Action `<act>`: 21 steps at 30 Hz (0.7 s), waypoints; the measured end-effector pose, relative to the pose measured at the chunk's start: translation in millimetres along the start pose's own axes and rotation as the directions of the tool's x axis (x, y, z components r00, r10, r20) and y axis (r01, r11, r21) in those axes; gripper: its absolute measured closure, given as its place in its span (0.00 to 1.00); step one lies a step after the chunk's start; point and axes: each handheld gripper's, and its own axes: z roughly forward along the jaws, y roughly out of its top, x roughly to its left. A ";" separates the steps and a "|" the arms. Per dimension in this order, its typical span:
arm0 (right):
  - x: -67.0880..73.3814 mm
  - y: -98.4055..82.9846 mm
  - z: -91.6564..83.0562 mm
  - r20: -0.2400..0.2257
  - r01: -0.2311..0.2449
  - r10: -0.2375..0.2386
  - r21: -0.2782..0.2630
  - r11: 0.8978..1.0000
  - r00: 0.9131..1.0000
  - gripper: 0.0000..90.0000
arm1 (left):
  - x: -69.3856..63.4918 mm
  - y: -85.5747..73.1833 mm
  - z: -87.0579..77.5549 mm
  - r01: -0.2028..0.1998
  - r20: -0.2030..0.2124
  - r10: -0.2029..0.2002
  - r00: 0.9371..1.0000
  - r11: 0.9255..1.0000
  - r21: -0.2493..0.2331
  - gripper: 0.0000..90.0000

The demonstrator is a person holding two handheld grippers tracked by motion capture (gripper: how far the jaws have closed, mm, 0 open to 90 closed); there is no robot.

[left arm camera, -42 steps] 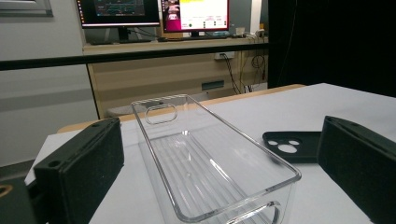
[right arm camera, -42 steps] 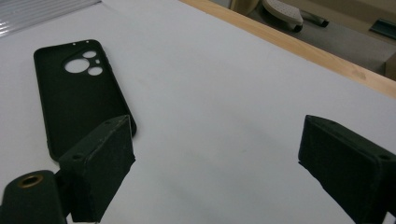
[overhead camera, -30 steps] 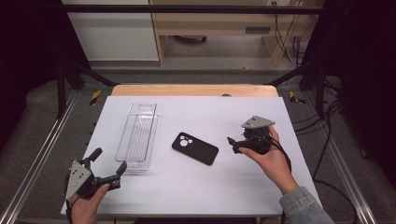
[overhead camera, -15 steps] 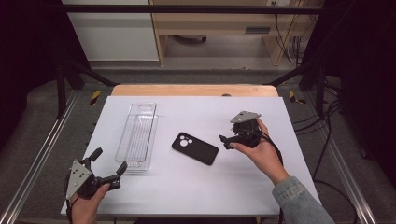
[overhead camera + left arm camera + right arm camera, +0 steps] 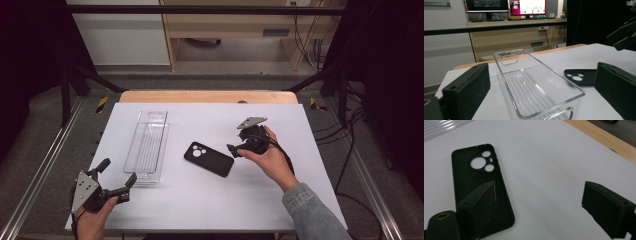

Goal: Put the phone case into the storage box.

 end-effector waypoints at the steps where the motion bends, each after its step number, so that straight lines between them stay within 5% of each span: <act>1: 0.0 0.0 0.0 0.000 0.000 0.000 0.000 1.000 1.000 0.14 | 0.0 0.0 0.0 0.000 0.000 0.000 1.000 1.000 0.000 0.00; 21: 9.5 4.2 23.7 -0.067 0.010 -0.003 0.091 0.996 0.998 0.17 | -2.4 -0.2 2.4 -0.002 0.035 0.002 0.999 1.000 0.007 0.00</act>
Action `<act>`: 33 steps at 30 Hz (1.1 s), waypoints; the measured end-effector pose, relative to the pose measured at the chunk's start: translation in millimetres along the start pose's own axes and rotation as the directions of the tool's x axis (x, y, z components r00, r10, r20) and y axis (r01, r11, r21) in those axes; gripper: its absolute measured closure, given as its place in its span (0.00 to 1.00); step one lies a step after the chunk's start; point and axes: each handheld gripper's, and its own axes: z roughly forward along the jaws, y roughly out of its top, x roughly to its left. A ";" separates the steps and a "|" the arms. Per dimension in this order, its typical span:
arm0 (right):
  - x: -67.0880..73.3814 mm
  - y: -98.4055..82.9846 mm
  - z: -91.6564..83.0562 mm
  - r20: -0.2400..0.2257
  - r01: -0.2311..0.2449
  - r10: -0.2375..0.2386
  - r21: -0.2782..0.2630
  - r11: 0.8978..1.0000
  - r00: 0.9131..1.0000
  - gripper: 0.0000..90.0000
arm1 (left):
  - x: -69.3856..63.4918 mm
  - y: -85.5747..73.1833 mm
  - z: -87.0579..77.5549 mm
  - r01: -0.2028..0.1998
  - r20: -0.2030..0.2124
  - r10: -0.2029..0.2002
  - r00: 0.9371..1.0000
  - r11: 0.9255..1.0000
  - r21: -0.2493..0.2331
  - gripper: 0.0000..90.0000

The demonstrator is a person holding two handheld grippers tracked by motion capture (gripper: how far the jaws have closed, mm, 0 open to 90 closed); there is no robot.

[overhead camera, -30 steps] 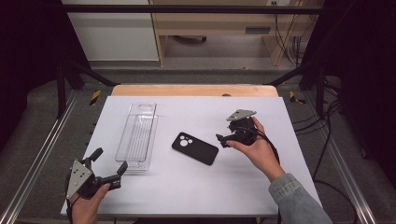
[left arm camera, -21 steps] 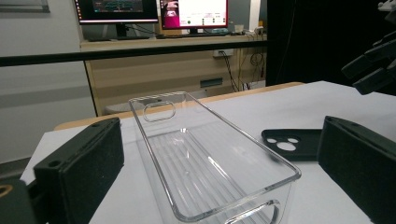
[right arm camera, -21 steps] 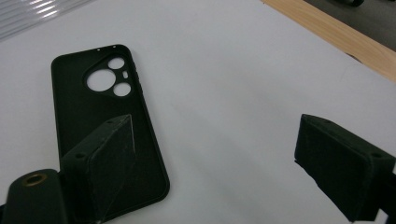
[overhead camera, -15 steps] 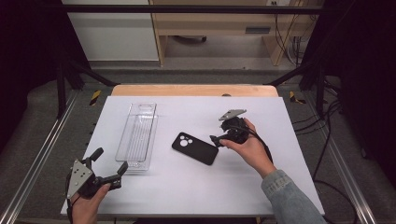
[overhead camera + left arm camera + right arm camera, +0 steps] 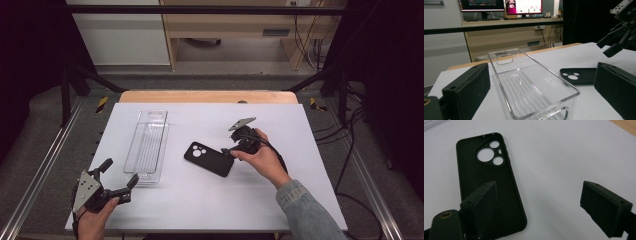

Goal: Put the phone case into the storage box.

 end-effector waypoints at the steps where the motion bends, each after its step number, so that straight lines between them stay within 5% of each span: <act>1: 0.2 0.0 0.9 -0.001 -0.001 0.001 -0.002 1.000 1.000 0.17 | -0.4 0.0 0.3 -0.001 0.003 0.001 1.000 1.000 0.001 0.00; 17: -0.7 -0.4 13.6 -0.036 0.032 -0.029 0.058 0.998 0.999 0.24 | -1.9 -0.2 2.2 0.001 0.014 -0.002 1.000 1.000 0.010 0.00; 33: 2.7 -8.6 22.5 -0.114 0.043 -0.032 0.101 0.994 0.993 0.65 | -1.4 -0.4 2.3 0.004 0.011 -0.004 1.000 1.000 0.013 0.00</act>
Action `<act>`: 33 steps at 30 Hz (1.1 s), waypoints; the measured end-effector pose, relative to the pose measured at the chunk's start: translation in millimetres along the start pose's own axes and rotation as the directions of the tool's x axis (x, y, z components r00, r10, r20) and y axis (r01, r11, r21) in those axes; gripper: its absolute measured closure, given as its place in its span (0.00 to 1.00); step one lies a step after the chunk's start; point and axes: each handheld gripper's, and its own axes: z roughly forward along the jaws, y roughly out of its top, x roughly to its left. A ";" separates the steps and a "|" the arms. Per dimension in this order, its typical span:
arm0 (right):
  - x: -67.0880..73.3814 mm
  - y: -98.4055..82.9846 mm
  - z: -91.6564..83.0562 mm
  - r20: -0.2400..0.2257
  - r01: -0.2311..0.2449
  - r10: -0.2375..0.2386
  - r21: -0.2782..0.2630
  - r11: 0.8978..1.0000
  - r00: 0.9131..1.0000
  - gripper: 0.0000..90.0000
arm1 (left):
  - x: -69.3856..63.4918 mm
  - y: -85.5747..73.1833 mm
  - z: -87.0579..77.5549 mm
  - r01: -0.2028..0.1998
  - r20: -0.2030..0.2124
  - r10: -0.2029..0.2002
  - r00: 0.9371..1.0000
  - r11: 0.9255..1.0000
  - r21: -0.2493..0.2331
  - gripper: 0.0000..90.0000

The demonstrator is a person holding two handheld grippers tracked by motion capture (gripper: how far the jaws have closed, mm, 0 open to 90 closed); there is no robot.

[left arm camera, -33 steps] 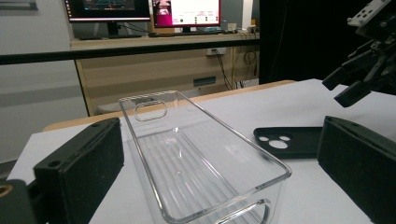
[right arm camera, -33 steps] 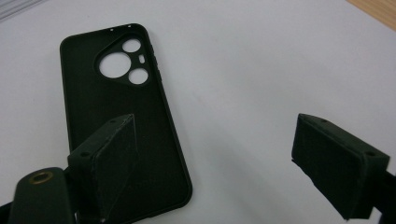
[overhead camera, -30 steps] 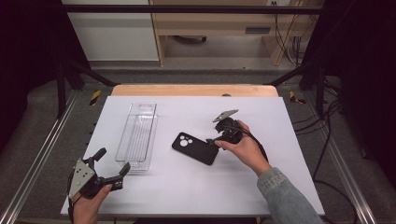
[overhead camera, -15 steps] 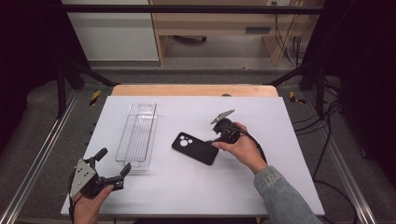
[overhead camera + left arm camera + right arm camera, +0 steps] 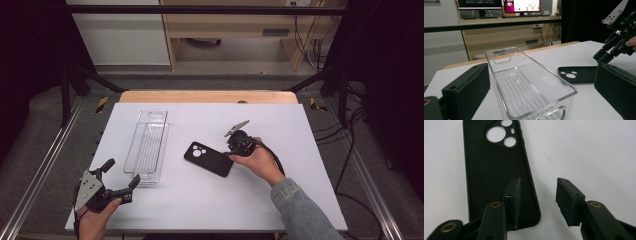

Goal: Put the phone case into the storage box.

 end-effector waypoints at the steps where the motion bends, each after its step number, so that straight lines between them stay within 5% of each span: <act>1: 0.2 -0.5 0.6 -0.005 0.007 -0.007 0.006 1.000 1.000 0.67 | 0.0 -0.1 0.0 0.000 -0.001 0.000 1.000 1.000 0.001 0.00; 9: 1.0 -1.5 2.6 -0.022 0.021 -0.020 0.013 1.000 1.000 0.77 | 0.3 -0.4 0.2 0.000 -0.002 0.000 1.000 1.000 0.004 0.00; 33: -5.9 -7.3 9.1 -0.066 0.000 0.003 0.033 0.999 0.998 0.87 | 0.7 -0.8 0.4 0.000 -0.004 0.000 1.000 1.000 0.009 0.00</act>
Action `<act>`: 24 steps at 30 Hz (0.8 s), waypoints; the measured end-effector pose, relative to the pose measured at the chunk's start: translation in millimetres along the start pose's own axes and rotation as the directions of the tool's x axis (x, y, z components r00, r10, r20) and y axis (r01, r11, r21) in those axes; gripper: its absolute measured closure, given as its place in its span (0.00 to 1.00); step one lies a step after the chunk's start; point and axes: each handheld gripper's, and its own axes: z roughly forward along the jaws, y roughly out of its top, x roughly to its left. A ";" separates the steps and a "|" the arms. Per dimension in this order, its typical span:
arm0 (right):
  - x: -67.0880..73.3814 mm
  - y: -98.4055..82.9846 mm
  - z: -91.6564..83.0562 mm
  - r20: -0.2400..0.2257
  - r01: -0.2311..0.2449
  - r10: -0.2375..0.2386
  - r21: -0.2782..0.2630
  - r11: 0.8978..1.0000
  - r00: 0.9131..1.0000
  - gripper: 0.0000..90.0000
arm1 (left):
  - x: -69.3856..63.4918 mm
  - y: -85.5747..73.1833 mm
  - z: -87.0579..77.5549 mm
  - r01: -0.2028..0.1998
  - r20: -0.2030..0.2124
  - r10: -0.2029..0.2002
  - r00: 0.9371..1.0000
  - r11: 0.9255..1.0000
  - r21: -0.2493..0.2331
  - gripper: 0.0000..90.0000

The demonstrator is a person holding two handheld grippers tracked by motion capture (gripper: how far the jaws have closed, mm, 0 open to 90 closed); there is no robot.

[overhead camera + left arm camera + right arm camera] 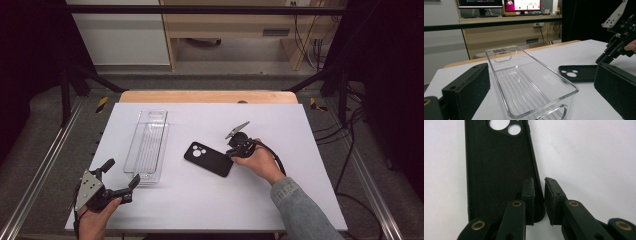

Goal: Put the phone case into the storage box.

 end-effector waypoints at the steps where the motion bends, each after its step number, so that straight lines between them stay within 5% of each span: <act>1: -0.2 -0.1 0.2 -0.001 -0.001 0.001 0.002 1.000 1.000 0.88 | 0.0 0.0 0.0 0.000 0.000 0.000 1.000 1.000 0.000 0.00; 24: -5.8 -0.9 3.0 -0.037 -0.007 0.008 0.017 1.000 0.999 0.91 | 0.0 -0.4 0.4 -0.003 0.001 0.003 1.000 1.000 0.006 0.00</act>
